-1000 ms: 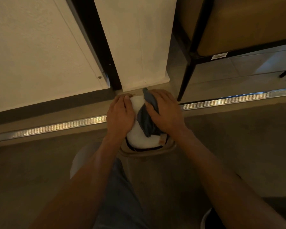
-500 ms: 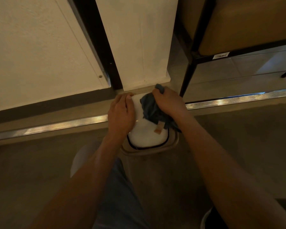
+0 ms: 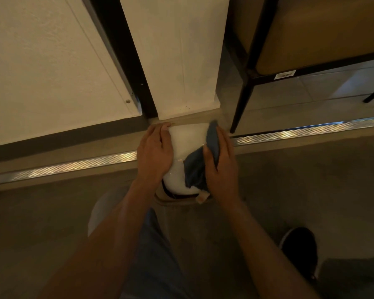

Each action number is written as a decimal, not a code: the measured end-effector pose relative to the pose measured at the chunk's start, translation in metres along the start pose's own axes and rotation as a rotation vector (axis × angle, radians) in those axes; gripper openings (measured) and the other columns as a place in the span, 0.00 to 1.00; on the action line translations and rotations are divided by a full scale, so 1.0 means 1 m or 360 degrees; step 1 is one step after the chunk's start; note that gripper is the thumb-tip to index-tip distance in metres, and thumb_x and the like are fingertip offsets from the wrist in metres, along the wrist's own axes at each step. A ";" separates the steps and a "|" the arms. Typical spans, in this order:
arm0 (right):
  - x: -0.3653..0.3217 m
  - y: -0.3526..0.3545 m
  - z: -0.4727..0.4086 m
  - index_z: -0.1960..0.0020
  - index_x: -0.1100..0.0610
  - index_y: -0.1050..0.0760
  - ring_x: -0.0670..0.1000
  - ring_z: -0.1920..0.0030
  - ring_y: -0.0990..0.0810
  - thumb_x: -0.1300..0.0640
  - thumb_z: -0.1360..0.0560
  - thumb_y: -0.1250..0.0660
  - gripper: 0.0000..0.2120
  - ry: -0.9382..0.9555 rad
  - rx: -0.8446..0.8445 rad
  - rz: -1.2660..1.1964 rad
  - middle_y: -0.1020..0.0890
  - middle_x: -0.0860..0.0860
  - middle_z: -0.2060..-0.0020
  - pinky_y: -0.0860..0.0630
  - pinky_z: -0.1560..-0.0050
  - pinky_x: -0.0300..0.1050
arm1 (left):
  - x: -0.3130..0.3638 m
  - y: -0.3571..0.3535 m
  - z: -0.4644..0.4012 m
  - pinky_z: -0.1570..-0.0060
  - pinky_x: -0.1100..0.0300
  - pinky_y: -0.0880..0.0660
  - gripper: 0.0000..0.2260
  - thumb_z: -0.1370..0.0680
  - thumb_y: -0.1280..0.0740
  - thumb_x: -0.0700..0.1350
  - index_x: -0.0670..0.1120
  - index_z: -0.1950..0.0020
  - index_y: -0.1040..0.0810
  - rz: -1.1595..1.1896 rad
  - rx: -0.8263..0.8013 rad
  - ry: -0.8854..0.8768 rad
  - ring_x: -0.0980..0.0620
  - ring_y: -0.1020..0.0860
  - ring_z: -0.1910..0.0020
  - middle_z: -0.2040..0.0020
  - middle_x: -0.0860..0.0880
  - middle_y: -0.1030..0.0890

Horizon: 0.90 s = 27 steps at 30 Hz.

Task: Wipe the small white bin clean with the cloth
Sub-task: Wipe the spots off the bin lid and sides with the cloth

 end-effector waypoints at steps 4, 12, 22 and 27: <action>0.010 -0.001 0.026 0.22 0.55 0.43 0.46 0.32 0.29 0.41 0.19 0.45 0.30 -0.0336 0.0071 -0.0088 0.31 0.52 0.28 0.28 0.35 0.40 | 0.001 0.001 -0.002 0.44 0.66 0.35 0.17 0.15 0.47 0.48 0.44 0.38 0.22 -0.0027 0.0022 -0.0048 0.58 0.28 0.47 0.42 0.46 0.21; -0.007 -0.001 -0.034 0.25 0.55 0.36 0.52 0.35 0.26 0.44 0.17 0.45 0.24 -0.0401 -0.0073 -0.0014 0.27 0.54 0.32 0.29 0.40 0.41 | 0.003 0.000 0.000 0.42 0.56 0.29 0.18 0.16 0.47 0.49 0.43 0.38 0.22 0.0011 0.0007 -0.0062 0.48 0.23 0.45 0.43 0.44 0.21; -0.030 -0.024 -0.098 0.36 0.54 0.25 0.58 0.45 0.22 0.47 0.18 0.47 0.19 -0.0258 -0.0477 0.0818 0.21 0.56 0.45 0.28 0.50 0.49 | 0.006 0.000 -0.002 0.46 0.60 0.30 0.17 0.17 0.47 0.47 0.42 0.42 0.21 -0.0010 0.0055 -0.0085 0.49 0.23 0.48 0.46 0.44 0.21; -0.015 -0.014 -0.043 0.31 0.59 0.29 0.55 0.37 0.24 0.46 0.19 0.44 0.23 0.0190 0.0016 0.0554 0.23 0.56 0.36 0.25 0.36 0.51 | 0.007 0.000 0.001 0.43 0.59 0.30 0.17 0.17 0.47 0.46 0.40 0.41 0.21 0.0003 0.0037 -0.0062 0.47 0.23 0.46 0.45 0.42 0.21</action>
Point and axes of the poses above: each hand's wrist, its own z-axis away from the middle knuckle, its own y-axis out of the back of the hand, x = y × z, the point moved 4 cm from there along -z, towards the middle knuckle
